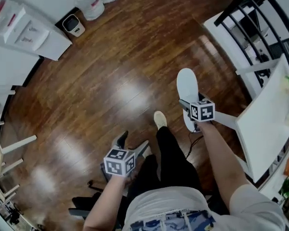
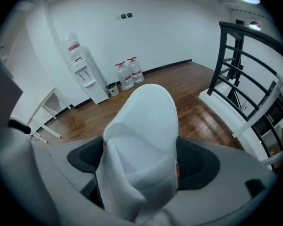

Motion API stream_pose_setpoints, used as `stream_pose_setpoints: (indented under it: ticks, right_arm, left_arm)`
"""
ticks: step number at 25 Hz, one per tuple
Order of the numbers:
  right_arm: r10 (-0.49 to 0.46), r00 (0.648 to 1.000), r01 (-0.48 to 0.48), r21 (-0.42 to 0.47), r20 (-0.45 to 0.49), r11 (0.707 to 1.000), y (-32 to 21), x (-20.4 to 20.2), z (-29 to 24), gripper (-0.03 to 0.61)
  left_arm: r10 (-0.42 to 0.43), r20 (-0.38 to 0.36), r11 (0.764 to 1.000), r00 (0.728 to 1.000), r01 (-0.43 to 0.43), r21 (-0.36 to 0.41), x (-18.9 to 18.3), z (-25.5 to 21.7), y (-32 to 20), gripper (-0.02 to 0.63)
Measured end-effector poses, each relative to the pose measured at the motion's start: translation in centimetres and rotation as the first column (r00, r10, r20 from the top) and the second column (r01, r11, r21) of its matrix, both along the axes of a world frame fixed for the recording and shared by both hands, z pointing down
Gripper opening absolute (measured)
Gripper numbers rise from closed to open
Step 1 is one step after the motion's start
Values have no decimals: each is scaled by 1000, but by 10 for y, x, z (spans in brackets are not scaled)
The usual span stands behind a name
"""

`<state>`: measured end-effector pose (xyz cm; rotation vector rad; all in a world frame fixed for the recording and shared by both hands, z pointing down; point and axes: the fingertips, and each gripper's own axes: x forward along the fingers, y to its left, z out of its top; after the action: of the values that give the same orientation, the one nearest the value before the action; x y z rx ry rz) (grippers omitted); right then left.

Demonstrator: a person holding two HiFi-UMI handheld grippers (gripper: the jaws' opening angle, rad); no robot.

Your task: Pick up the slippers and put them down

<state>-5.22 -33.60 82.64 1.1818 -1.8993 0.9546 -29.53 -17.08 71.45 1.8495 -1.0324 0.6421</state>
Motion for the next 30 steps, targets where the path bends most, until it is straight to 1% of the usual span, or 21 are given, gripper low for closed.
stream_pose_setpoints:
  ticks: [3,6,9,11,14,17,20,23,26,30]
  right_arm:
    - [-2,1000,3,-28,4,1000,-48,-14,93,502]
    - [-45,999,45,-63,1,997,-81,-28,205,502]
    - [-80,997,79,-62,-12,995,-121,-37,326,502]
    - [-100,994,97,-77,-32,992,-129,-39,408,502]
    - [-146,986,135,-132,-75,982,-117,-39,527,502]
    - [-134,988,122,-143,-82,982,-123,-37,617,502]
    - [-110,992,101,-156,-53,983,-116,-40,675,503]
    - [-149,988,138,-181,-51,974,-95,-46,704,512]
    - [-160,986,150,-181,-43,972,-84,-46,707,526]
    - [-152,987,138,-205,-54,969,-80,-43,686,528]
  left_arm:
    - [2,1,999,1000,-2,-39,14,71,-41,419]
    - [-10,-7,997,1000,9,-76,22,156,-71,419]
    - [-26,-25,997,999,24,-73,26,250,-107,419]
    - [-29,-38,996,999,26,-83,30,312,-114,419]
    - [-22,-46,992,999,16,-125,37,403,-105,419]
    - [-2,-48,990,999,-5,-142,40,489,-110,419]
    - [-5,-39,985,999,-2,-172,36,553,-109,419]
    - [-38,-42,981,998,29,-194,31,584,-108,419]
    - [-52,-56,982,997,41,-184,31,588,-108,419]
    - [-47,-66,984,997,34,-177,33,568,-109,419]
